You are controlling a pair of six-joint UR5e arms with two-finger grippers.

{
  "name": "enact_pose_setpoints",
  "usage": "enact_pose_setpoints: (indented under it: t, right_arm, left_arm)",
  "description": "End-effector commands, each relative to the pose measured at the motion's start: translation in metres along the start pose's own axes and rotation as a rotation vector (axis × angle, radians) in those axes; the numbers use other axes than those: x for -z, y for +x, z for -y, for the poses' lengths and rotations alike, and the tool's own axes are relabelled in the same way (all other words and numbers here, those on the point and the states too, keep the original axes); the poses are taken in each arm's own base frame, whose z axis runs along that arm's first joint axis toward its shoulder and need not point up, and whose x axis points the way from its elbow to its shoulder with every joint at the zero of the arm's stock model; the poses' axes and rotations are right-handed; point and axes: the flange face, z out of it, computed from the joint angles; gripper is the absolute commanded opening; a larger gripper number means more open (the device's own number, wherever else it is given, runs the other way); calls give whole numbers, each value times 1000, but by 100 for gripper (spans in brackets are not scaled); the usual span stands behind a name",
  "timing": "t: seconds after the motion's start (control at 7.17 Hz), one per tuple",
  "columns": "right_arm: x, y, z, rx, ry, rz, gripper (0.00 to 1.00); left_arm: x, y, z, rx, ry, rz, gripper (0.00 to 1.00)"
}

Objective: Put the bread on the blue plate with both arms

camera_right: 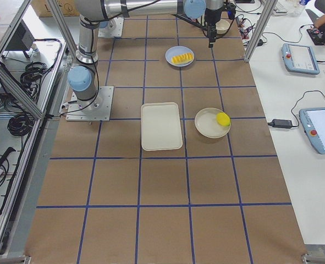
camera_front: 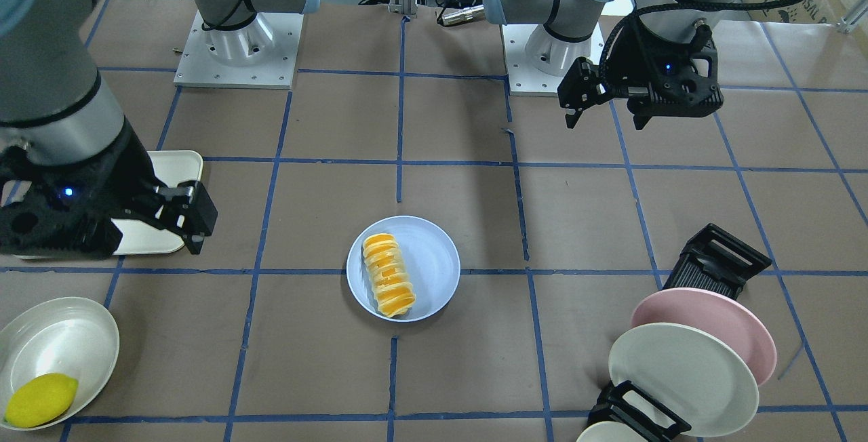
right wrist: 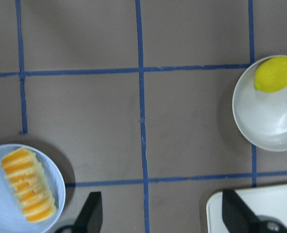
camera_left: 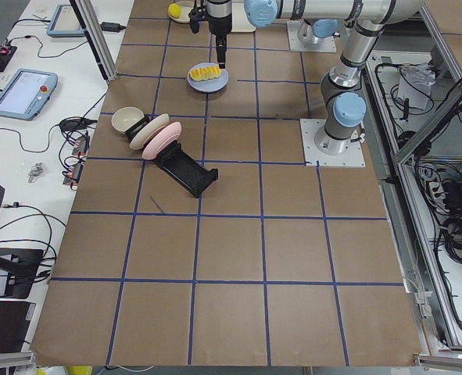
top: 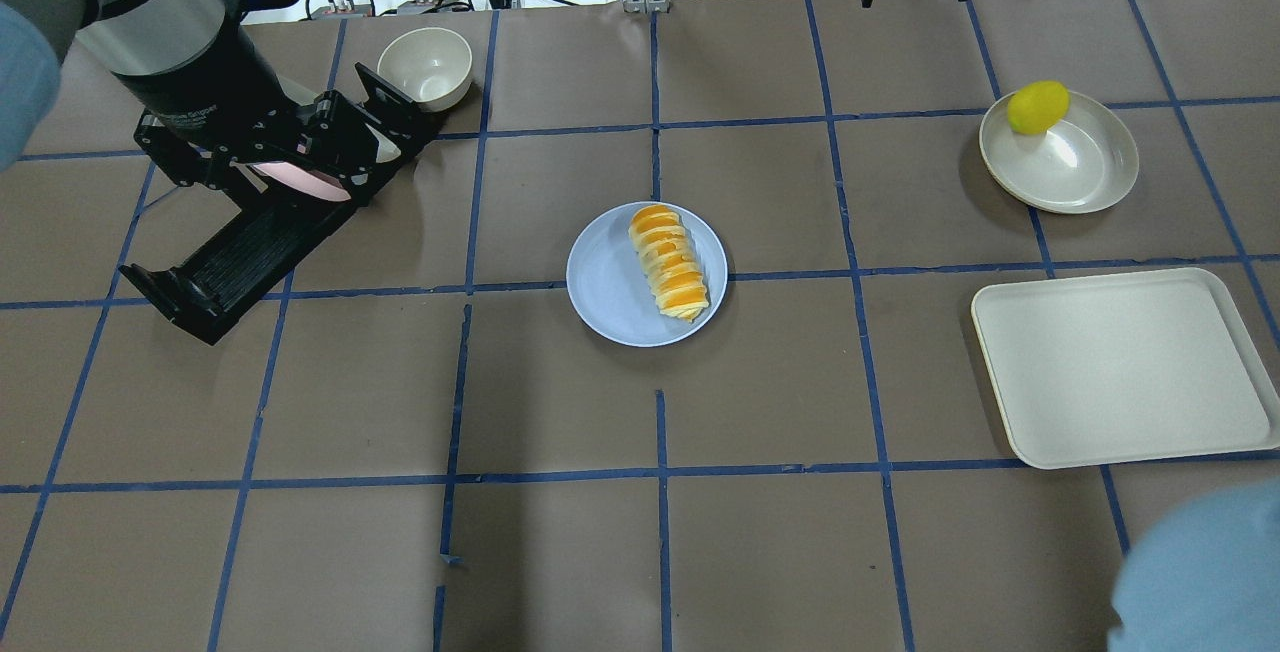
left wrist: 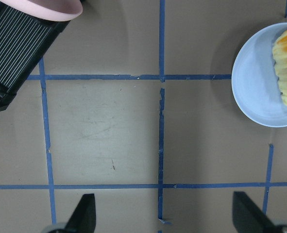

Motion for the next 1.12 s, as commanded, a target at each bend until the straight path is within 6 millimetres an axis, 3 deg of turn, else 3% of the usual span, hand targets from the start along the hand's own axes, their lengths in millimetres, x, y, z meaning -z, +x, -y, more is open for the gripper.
enact_pose_setpoints:
  t: [0.0,0.14,0.28,0.56,0.84,0.98]
  right_arm:
    - [0,8,-122,-12,-24,10,100]
    - [0,15,-154,-26,23,4,100]
    - [-5,19,-160,-15,14,-3,100]
    - [5,15,-160,52,22,12,100]
    - [11,9,-137,73,31,45,98]
    - [14,-5,-130,98,27,46,98]
  left_arm:
    - [-1,0,0,-2,-1,-1,100]
    - [0,0,0,-2,0,-1,100]
    - [0,0,0,0,0,-1,100]
    - [-1,0,0,-2,-1,-1,100]
    - [-1,0,0,0,-1,-1,100]
    - [-1,0,0,-2,-1,-1,100]
